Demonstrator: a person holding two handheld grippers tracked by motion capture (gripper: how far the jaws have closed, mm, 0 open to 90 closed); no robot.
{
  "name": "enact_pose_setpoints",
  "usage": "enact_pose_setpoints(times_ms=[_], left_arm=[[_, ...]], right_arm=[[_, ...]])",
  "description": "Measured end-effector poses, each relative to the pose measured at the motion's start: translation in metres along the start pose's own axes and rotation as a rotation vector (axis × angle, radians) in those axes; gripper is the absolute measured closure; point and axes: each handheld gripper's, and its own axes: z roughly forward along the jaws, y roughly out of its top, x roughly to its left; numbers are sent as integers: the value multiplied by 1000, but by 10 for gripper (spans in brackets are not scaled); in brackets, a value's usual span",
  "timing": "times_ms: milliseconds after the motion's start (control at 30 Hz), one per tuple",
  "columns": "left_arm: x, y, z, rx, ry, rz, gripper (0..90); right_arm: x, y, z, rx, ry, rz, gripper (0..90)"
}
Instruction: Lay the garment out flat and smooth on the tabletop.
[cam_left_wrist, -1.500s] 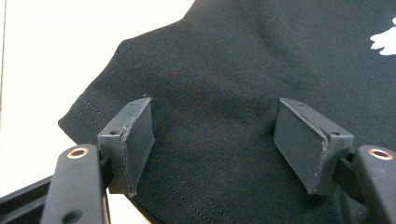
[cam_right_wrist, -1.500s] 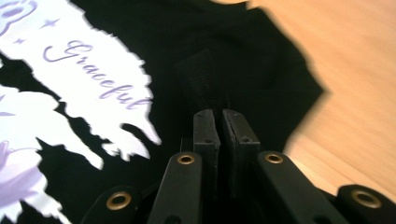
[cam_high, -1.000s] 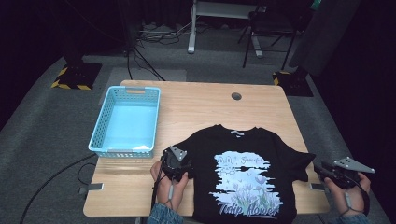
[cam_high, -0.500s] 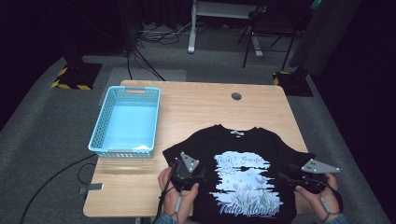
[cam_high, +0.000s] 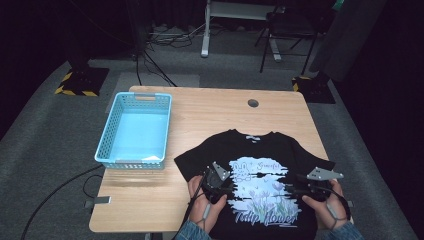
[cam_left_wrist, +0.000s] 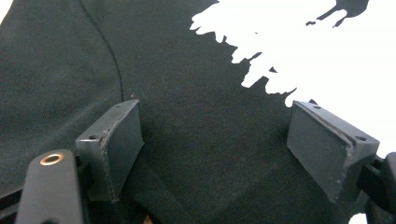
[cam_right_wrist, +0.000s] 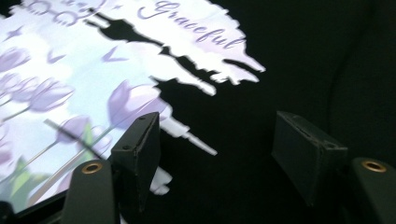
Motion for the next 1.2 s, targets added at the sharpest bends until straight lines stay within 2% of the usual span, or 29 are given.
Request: enact_pose_setpoints(times_ms=[67, 133, 200, 267, 300, 400, 433, 467, 500, 533, 600, 667, 700, 733, 800, 867, 900, 967, 1000, 1067, 1133, 1200], left_arm=[[5, 7, 6, 4, 8, -9, 189], [8, 14, 7, 40, 0, -24, 193], [6, 17, 2, 59, 15, 16, 191], [2, 15, -6, 38, 25, 36, 184], [0, 13, -11, 27, 18, 36, 181], [-8, 4, -23, 7, -12, 39, 174], [-12, 0, -26, 9, -30, 37, 171], [-12, 0, -26, 9, -30, 37, 171], [-22, -8, -29, 21, -62, 48, 171], [-22, -8, -29, 21, -62, 48, 169], [-32, -17, -28, 49, -76, 76, 168], [-33, -19, -25, 62, -76, 83, 148], [-32, -21, -22, 28, -72, 73, 148], [-29, -20, -21, 20, -70, 67, 150], [-26, -18, -17, 10, -64, 63, 152], [-23, -16, -15, -1, -58, 57, 154], [-16, -10, -7, -9, -44, 38, 157], [-13, -7, -5, -9, -40, 35, 158], [-6, 0, 2, -8, -29, 28, 159], [-3, 4, 6, -7, -29, 23, 162], [6, 14, 15, -11, -32, 15, 162], [7, 15, 16, -9, -34, 10, 163]], right_arm=[[-9, 8, 9, -5, -19, 16, 321], [-16, 16, 16, -4, -29, 38, 280], [-15, 21, 13, 3, -31, 35, 252], [-8, 22, 1, -47, -44, 9, 256], [-7, 20, -6, -65, -42, 1, 257], [-5, 10, -28, -88, -33, 25, 255], [-3, 5, -34, -86, -34, 22, 255], [2, -1, -39, -77, -31, 17, 254], [8, -8, -42, -58, -18, 6, 254], [14, -13, -44, -49, -3, 0, 254], [23, -20, -45, -41, 19, -5, 255], [28, -25, -41, -21, 28, -10, 258], [28, -25, -41, -21, 28, -10, 258], [28, -29, -32, 18, 21, -9, 252], [26, -28, -26, -10, 4, -1, 252], [21, -23, -21, -7, -9, 9, 252], [17, -19, -17, -8, -16, 15, 252], [12, -12, -10, -8, -24, 22, 250], [8, -7, -5, -5, -28, 25, 248], [2, 0, 2, -6, -37, 30, 247], [-5, 6, 10, -14, -43, 39, 247], [-10, 10, 14, -14, -43, 40, 247]])
